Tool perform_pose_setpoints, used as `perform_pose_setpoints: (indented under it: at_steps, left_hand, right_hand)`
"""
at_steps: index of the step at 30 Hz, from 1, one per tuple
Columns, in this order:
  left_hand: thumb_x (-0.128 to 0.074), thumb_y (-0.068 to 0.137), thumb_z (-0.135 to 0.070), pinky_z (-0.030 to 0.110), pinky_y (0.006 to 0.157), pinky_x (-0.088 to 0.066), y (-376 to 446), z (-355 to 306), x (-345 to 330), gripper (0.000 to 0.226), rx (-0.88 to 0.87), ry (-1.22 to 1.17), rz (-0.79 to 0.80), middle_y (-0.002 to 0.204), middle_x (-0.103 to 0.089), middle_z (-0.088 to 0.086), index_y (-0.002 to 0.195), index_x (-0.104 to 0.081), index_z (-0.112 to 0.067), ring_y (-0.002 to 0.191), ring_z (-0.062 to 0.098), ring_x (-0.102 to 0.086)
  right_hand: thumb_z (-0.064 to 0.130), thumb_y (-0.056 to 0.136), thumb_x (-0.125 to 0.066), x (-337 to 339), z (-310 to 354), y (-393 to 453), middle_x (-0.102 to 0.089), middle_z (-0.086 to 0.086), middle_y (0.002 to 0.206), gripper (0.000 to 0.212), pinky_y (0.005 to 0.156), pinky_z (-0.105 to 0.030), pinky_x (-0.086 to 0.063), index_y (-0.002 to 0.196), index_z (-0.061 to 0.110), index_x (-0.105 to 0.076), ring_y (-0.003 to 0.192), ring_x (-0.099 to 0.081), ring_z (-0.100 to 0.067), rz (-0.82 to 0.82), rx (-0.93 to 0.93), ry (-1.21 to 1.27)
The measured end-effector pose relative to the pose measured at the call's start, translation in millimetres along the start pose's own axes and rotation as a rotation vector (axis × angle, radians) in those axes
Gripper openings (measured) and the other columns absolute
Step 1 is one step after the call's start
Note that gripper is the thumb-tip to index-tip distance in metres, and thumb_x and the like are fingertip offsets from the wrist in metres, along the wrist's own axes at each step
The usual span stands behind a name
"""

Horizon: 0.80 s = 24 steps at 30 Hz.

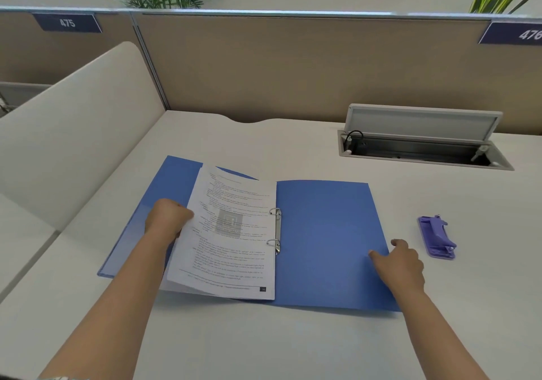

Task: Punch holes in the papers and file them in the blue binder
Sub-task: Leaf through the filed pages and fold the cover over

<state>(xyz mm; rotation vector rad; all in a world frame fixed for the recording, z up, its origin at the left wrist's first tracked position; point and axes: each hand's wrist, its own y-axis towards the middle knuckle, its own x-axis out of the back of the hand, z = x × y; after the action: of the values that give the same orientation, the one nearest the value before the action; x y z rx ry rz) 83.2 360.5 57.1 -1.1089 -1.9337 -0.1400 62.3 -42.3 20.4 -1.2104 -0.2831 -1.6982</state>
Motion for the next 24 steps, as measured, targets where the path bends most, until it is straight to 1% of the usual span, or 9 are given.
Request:
perform_pose_setpoints:
  at_steps: [4,8,11,14,17,19,21,22,24]
  left_hand:
    - [-0.058,0.075,-0.003,0.033,0.058,-0.033,-20.4,-42.4,5.5,0.028,-0.084,-0.176,0.100,0.063,-0.040,0.010,0.057,-0.038,-0.011,0.057,0.023,-0.038]
    - [-0.054,0.081,-0.004,0.026,0.051,-0.031,-56.2,-95.9,-4.2,0.018,-0.234,-0.228,0.215,0.064,-0.038,0.008,0.067,-0.043,-0.008,0.051,0.019,-0.034]
    - [-0.056,0.084,-0.010,0.025,0.054,-0.039,-87.7,-129.3,-20.7,0.011,-0.318,-0.228,0.290,0.069,-0.047,0.010,0.074,-0.051,-0.008,0.057,0.022,-0.044]
    - [-0.057,0.086,-0.013,0.021,0.048,-0.042,-114.9,-150.0,-43.7,0.011,-0.372,-0.274,0.373,0.069,-0.049,0.009,0.076,-0.053,-0.008,0.055,0.021,-0.045]
    - [-0.058,0.087,-0.018,0.019,0.045,-0.045,-135.4,-156.8,-70.7,0.022,-0.385,-0.338,0.438,0.065,-0.055,0.005,0.068,-0.049,-0.013,0.050,0.018,-0.052]
    - [-0.056,0.089,-0.025,0.025,0.053,-0.048,-145.8,-155.7,-89.8,0.021,-0.354,-0.369,0.517,0.080,-0.067,0.008,0.073,-0.050,-0.014,0.061,0.020,-0.064]
    - [-0.049,0.093,-0.035,0.030,0.064,-0.049,-157.3,-152.2,-106.8,0.025,-0.306,-0.386,0.614,0.096,-0.066,0.008,0.086,-0.054,-0.012,0.078,0.023,-0.066]
    - [-0.044,0.095,-0.039,0.032,0.071,-0.049,-163.3,-149.5,-114.8,0.030,-0.271,-0.389,0.666,0.100,-0.064,0.007,0.095,-0.056,-0.011,0.085,0.023,-0.064]
    - [-0.037,0.097,-0.043,0.034,0.084,-0.048,-173.5,-141.9,-127.3,0.041,-0.204,-0.384,0.756,0.109,-0.059,0.005,0.114,-0.055,-0.011,0.098,0.023,-0.061]
  right_hand:
    - [0.030,0.086,-0.061,3.5,17.1,-11.0,-0.045,-0.015,0.137,0.058,0.095,-0.046,-0.042,0.137,0.011,-0.040,0.123,-0.045,-0.034,-0.017,0.145,0.109]
    - [0.030,0.088,-0.061,6.9,44.7,-32.9,-0.047,-0.005,0.135,0.048,0.089,-0.033,-0.043,0.132,0.016,-0.046,0.114,-0.052,-0.023,0.195,0.215,0.411]
    - [0.033,0.090,-0.058,12.5,64.4,-49.2,-0.055,-0.002,0.125,0.034,0.091,-0.034,-0.048,0.121,0.019,-0.053,0.107,-0.056,-0.017,0.377,0.238,0.549]
    - [0.041,0.091,-0.054,21.0,77.2,-58.0,-0.058,0.002,0.117,0.028,0.088,-0.032,-0.050,0.113,0.023,-0.052,0.106,-0.059,-0.014,0.499,0.281,0.642]
    - [0.054,0.088,-0.048,27.3,80.0,-55.0,-0.059,0.004,0.118,0.042,0.087,-0.033,-0.051,0.116,0.023,-0.053,0.108,-0.060,-0.015,0.547,0.253,0.702]
    - [0.074,0.076,-0.045,29.2,75.2,-50.0,-0.061,0.001,0.121,0.068,0.092,-0.038,-0.051,0.121,0.024,-0.055,0.110,-0.060,-0.018,0.554,0.213,0.693]
    - [0.093,0.049,-0.043,29.4,67.7,-45.9,-0.061,0.001,0.124,0.100,0.096,-0.044,-0.048,0.124,0.028,-0.055,0.113,-0.058,-0.022,0.567,0.186,0.634]
    - [0.097,0.042,-0.042,28.6,63.8,-43.7,-0.061,0.000,0.125,0.108,0.098,-0.047,-0.047,0.124,0.027,-0.055,0.114,-0.058,-0.023,0.556,0.169,0.605]
    - [0.090,0.056,-0.045,27.4,58.0,-40.1,-0.058,-0.004,0.129,0.098,0.100,-0.045,-0.043,0.124,0.019,-0.054,0.115,-0.054,-0.024,0.514,0.116,0.528]
